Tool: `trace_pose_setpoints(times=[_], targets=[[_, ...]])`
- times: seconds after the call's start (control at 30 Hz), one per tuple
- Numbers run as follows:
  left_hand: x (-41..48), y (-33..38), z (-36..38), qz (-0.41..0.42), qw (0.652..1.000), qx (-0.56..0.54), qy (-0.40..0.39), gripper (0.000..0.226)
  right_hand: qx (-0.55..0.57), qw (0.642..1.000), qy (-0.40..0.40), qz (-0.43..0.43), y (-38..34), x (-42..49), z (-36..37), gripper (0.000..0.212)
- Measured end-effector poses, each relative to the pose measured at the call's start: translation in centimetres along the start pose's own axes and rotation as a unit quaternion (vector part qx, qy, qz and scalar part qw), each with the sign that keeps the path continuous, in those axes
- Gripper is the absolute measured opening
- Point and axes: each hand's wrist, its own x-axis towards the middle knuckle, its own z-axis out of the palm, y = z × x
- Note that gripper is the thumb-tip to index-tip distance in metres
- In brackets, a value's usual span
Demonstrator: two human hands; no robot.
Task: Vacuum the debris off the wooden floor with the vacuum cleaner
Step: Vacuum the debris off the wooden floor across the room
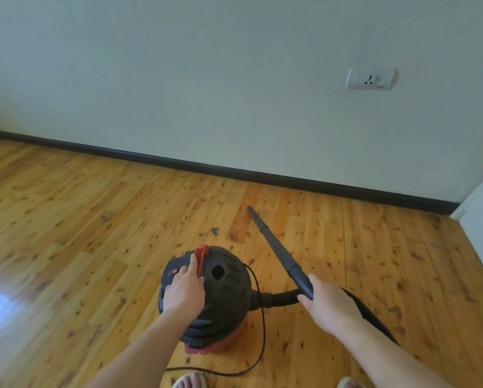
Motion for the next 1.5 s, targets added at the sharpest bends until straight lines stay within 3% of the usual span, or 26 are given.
trace_pose_setpoints(times=[0.37, 0.7, 1.0, 1.3, 1.5], targets=[[-4.5, -0.8, -0.6, -0.040, 0.999, -0.013, -0.011, 0.069, -0.040, 0.998, -0.026, -0.039, 2.4, -5.7, -1.1, 0.052], [-4.8, 0.6, -0.2, 0.000, 1.000, -0.017, -0.015, 0.065, -0.035, 0.999, 0.015, 0.034, 6.5, -10.1, -1.0, 0.040], [-2.9, 2.2, 2.0, 0.035, 0.998, -0.043, -0.007, 0.064, 0.009, 0.995, 0.042, 0.085, 6.8, -3.9, 0.8, 0.045], [-0.2, 2.5, 3.0, 0.035, 0.996, -0.087, 0.009, 0.065, -0.020, 0.993, 0.055, 0.106, 5.0, 4.2, 1.8, 0.049], [-0.7, 3.0, 3.0, 0.037, 0.995, -0.088, 0.002, 0.068, -0.006, 0.990, 0.053, 0.128, 5.6, 4.5, 1.2, 0.056]])
